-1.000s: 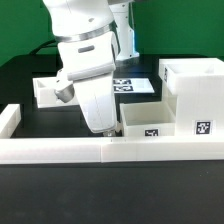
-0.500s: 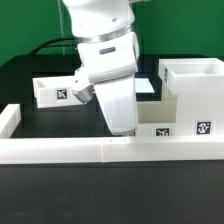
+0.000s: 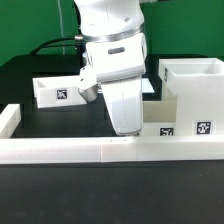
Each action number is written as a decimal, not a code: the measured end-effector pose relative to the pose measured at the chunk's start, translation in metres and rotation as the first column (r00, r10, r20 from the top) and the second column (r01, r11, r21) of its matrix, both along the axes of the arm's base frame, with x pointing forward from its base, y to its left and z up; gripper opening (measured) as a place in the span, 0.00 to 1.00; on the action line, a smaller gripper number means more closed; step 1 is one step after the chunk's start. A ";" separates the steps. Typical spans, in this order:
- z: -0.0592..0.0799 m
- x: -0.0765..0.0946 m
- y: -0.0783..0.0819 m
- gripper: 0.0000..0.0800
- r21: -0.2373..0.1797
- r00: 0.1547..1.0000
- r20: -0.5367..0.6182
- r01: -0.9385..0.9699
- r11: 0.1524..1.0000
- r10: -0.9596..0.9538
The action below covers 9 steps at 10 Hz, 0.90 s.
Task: Assemble drawer
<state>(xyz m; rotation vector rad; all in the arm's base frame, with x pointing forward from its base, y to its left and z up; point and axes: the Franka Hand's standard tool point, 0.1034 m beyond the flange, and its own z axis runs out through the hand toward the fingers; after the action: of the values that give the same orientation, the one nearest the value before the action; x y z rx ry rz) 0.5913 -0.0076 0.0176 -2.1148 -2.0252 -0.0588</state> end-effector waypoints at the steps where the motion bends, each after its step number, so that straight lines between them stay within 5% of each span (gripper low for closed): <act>1: 0.000 0.000 0.000 0.81 0.000 1.000 0.000 0.000 1.000 0.000; 6: 0.006 0.008 0.032 0.81 0.009 0.991 0.048 -0.129 0.992 0.128; 9: 0.006 0.007 0.033 0.81 0.007 0.994 0.031 -0.102 0.995 0.102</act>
Offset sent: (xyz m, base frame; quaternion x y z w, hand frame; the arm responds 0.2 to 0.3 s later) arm 0.0077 0.0341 0.0079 -0.0300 0.0826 -0.0516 0.9948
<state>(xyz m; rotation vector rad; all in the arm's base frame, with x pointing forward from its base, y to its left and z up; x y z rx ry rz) 0.5984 0.0257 0.0237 -2.0137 -2.1429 -0.0841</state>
